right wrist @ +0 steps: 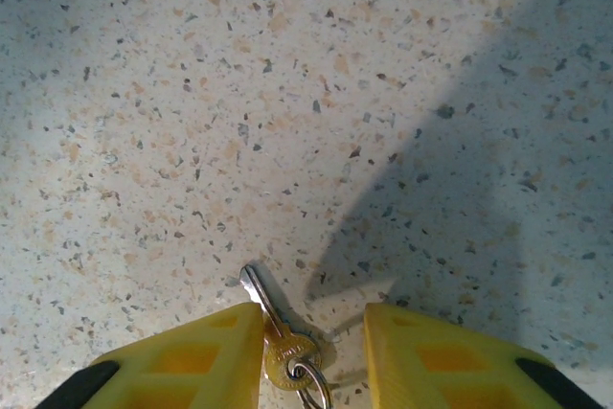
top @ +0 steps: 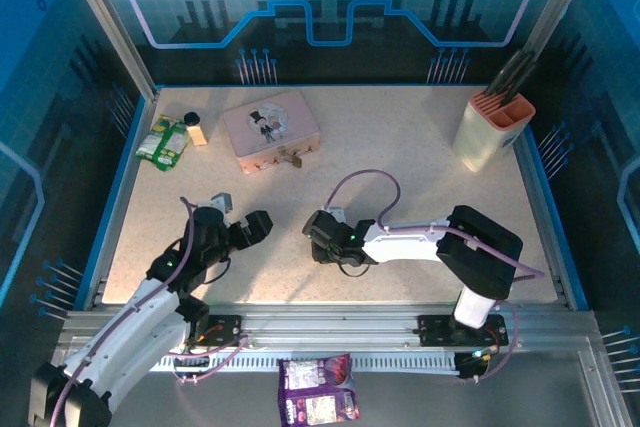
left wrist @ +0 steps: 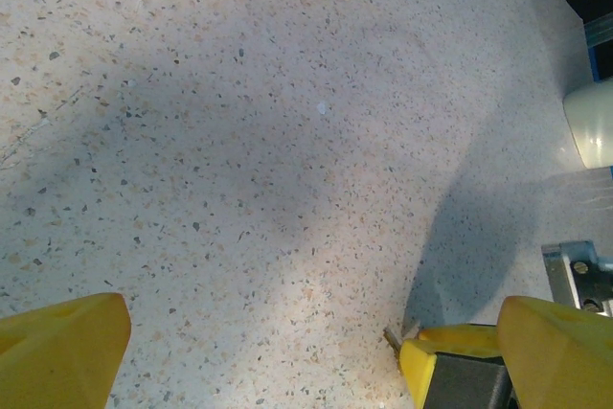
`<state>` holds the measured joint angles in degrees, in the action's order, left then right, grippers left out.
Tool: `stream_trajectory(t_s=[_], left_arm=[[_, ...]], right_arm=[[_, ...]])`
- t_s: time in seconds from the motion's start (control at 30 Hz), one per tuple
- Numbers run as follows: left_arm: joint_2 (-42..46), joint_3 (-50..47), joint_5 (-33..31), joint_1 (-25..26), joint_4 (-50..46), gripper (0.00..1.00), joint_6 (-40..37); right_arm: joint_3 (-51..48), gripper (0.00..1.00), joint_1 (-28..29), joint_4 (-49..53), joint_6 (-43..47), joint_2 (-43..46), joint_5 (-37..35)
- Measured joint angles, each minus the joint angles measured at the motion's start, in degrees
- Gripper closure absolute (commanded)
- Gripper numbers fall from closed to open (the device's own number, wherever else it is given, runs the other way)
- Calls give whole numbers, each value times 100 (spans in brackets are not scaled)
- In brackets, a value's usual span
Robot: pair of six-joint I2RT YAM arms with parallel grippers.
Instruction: Unlock the padlock with the key
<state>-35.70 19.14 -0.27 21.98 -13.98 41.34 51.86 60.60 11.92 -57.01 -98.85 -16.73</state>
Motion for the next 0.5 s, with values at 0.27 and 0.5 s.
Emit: stream_trajectory(t_s=[0.27,0.5], left_arm=[[258,0,-63,0,-125,1,-101],[409,0,-129,0,-258,1,-129]], right_arm=[[175,67,76,256,-22,-96,-111],[671,70,238,914,-44,-413,-437]])
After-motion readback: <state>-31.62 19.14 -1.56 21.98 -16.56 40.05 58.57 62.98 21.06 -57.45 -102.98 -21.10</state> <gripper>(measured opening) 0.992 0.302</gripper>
